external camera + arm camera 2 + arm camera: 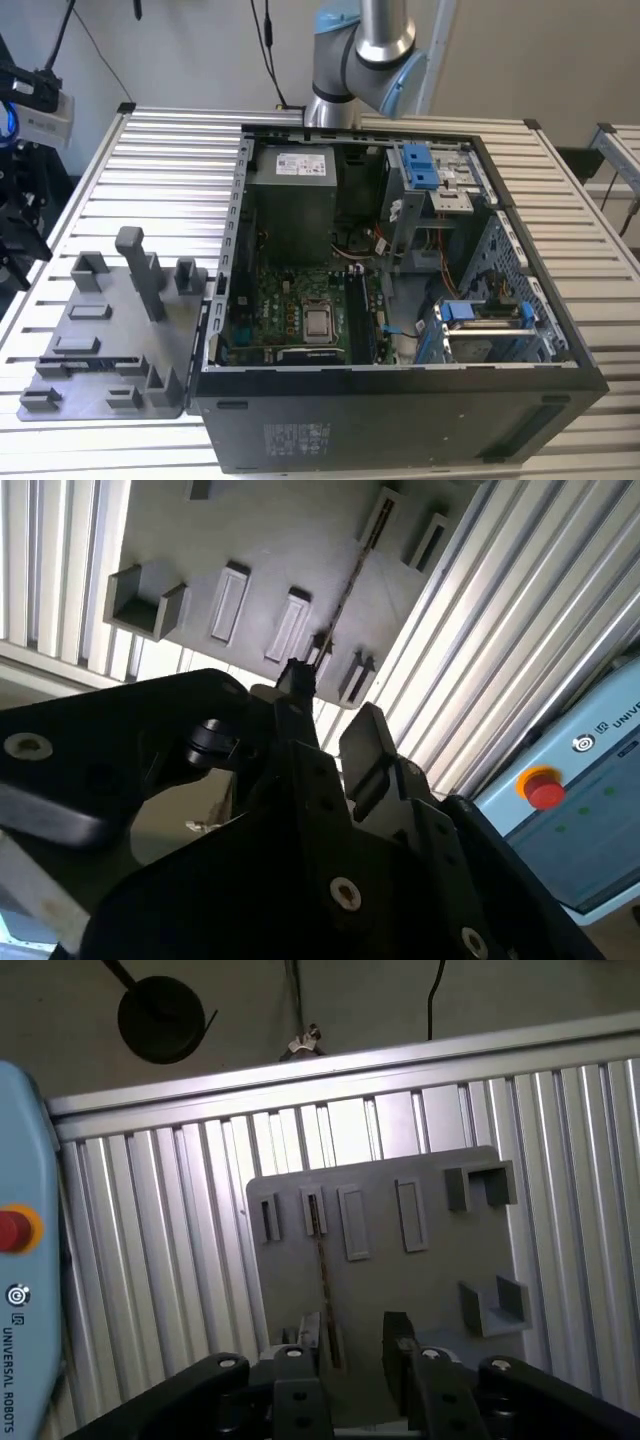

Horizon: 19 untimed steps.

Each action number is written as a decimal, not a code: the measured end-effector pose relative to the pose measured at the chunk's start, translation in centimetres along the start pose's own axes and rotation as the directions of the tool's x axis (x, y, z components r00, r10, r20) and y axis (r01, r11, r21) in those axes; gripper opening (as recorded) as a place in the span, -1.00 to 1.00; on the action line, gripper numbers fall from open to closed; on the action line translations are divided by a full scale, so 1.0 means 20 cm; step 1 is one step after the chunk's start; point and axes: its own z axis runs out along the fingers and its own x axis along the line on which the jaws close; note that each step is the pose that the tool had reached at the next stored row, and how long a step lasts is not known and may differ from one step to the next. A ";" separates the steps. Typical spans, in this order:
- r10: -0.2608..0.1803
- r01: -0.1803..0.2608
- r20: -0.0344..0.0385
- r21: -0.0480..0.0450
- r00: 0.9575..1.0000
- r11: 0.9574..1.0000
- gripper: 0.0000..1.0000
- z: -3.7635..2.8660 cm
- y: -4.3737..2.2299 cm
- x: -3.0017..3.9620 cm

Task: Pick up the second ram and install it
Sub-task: 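Pick up the second ram and move it above second insertion slot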

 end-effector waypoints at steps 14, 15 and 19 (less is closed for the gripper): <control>-0.084 0.084 -0.003 -0.001 0.997 0.997 -0.04 0.043 -0.006 -0.001; -0.090 0.090 -0.003 -0.001 0.996 0.996 -0.04 0.051 -0.008 -0.001; -0.116 0.116 -0.004 -0.002 0.993 0.993 -0.04 0.083 -0.020 -0.003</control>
